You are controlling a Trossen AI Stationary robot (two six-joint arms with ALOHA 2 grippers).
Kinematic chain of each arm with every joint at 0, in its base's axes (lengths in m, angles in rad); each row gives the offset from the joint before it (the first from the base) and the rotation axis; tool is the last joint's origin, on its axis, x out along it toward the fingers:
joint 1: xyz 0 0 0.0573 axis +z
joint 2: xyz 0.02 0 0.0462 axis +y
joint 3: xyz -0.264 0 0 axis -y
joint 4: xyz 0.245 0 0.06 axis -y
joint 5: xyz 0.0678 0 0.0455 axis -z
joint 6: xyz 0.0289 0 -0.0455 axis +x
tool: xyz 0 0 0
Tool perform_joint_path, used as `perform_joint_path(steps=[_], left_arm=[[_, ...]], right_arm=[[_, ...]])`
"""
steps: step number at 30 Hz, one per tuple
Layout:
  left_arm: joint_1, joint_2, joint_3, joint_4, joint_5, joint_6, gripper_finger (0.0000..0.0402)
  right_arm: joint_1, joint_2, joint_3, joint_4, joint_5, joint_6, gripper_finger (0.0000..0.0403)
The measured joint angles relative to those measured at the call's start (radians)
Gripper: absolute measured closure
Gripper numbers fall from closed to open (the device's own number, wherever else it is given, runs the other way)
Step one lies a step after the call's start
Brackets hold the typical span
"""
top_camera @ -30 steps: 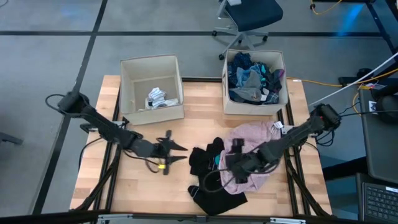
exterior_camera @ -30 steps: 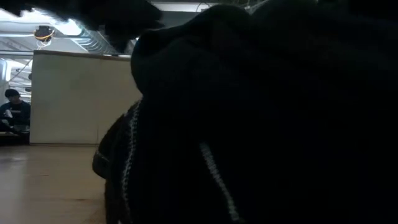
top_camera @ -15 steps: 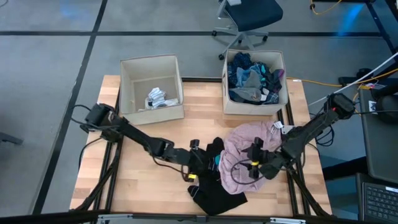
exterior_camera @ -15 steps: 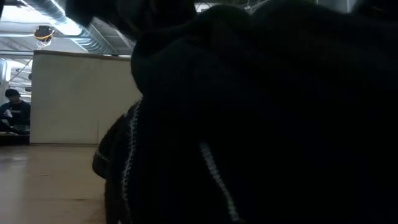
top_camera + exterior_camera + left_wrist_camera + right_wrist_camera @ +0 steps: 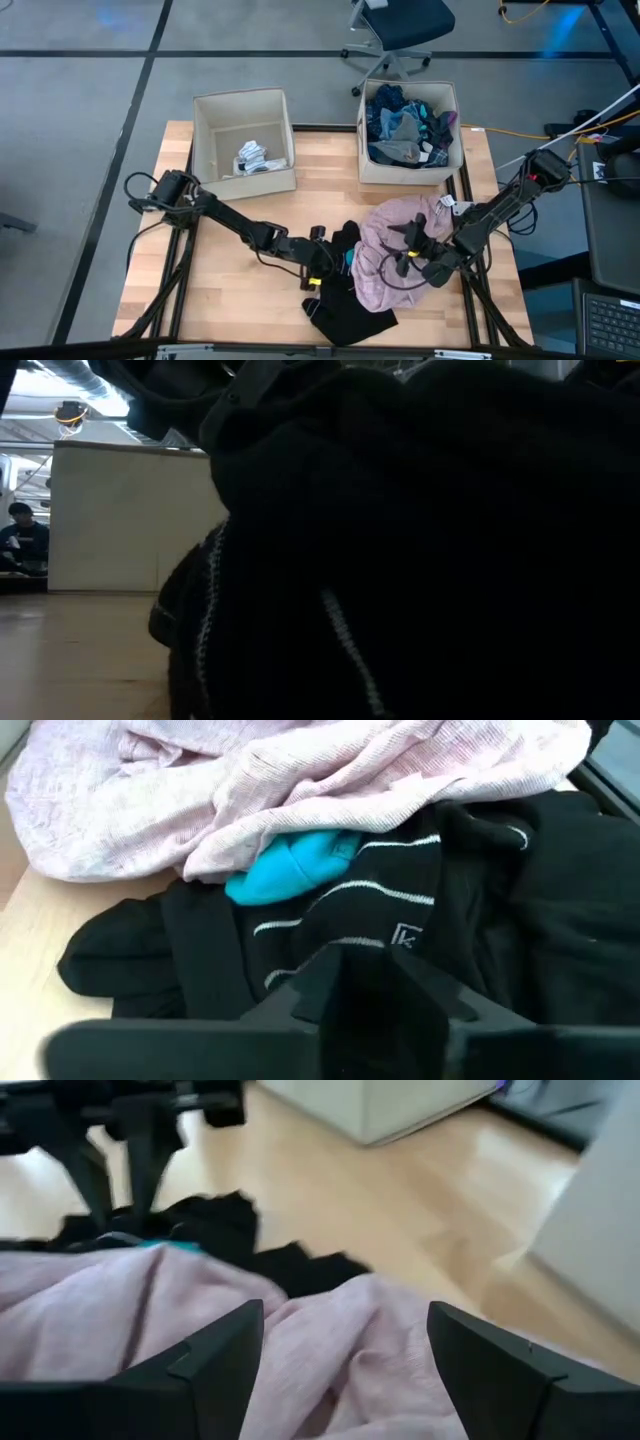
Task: Sort clothes
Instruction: Put the black sock into the left laundry bin
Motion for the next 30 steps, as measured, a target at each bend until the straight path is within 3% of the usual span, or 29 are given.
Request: perform_joint_path(steps=[4,10,18,25,30], left_arm=[[0.014,0.000,0.000,-0.007,0.024,-0.002,0.0391],[0.016,-0.102,0.012,-0.130,-0.033,0.008,0.0397],[0.018,-0.414,0.034,-0.354,-0.353,0.101,0.0399],[0.026,-0.657,0.034,-0.369,-0.727,0.327,0.0398],[0.097,-0.788,0.034,-0.384,-0.897,0.475,0.0396]], right_arm=[[0.000,0.000,-0.006,-0.001,0.057,0.000,0.0123],[0.000,0.001,-0.006,-0.002,0.070,0.000,0.0123],[0.000,0.018,-0.006,-0.004,0.088,0.000,0.0123],[0.000,0.066,-0.006,0.005,0.103,0.012,0.0123],[0.000,0.068,-0.006,0.027,0.104,0.005,0.0123]])
